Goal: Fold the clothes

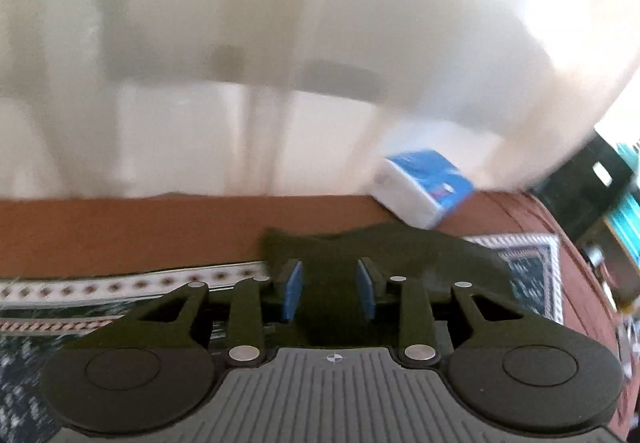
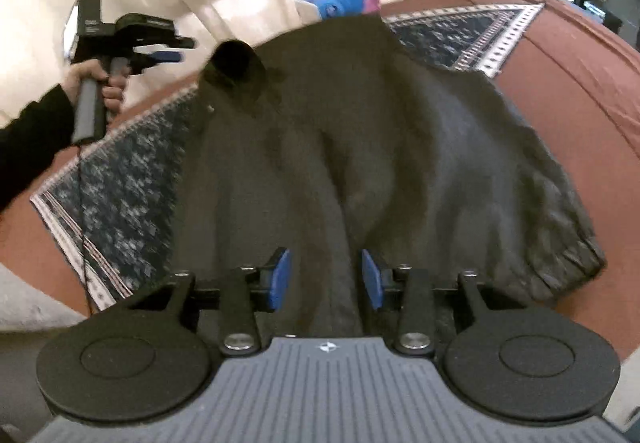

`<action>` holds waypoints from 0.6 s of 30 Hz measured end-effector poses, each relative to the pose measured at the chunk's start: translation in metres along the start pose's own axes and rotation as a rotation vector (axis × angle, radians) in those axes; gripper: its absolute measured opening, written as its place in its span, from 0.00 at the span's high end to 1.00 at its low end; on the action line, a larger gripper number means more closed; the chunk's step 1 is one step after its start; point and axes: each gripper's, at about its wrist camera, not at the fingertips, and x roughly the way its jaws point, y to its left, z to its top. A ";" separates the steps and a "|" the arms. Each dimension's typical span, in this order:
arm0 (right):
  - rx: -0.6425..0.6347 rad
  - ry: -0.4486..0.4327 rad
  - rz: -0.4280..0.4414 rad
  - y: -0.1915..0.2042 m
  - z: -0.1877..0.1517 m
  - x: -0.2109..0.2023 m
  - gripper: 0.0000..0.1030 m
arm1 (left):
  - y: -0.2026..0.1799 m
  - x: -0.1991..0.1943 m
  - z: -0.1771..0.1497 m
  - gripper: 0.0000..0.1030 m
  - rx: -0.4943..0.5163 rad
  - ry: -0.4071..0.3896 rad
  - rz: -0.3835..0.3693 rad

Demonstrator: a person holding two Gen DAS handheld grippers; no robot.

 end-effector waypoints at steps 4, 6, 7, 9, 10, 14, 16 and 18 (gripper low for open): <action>-0.019 0.024 0.027 0.009 -0.003 0.012 0.57 | -0.014 0.037 -0.002 0.55 0.037 0.062 -0.003; -0.026 0.031 0.038 0.012 -0.007 0.015 0.57 | -0.013 0.053 -0.002 0.55 0.004 0.073 -0.009; -0.030 0.035 0.042 0.014 -0.009 0.016 0.57 | -0.013 0.061 -0.002 0.55 -0.009 0.077 -0.013; -0.037 0.047 0.032 0.018 -0.013 0.017 0.57 | -0.015 0.075 -0.001 0.54 0.002 0.081 0.007; -0.030 0.061 0.023 0.017 -0.015 0.017 0.57 | -0.015 0.084 -0.001 0.54 0.006 0.090 0.022; -0.010 0.110 0.002 0.012 -0.026 0.021 0.57 | -0.017 0.107 -0.002 0.55 0.019 0.103 0.067; -0.006 0.129 -0.001 0.012 -0.030 0.026 0.58 | -0.020 0.108 -0.001 0.54 0.028 0.101 0.076; -0.001 0.138 0.004 0.011 -0.030 0.027 0.58 | -0.027 0.099 0.004 0.54 0.047 0.136 0.078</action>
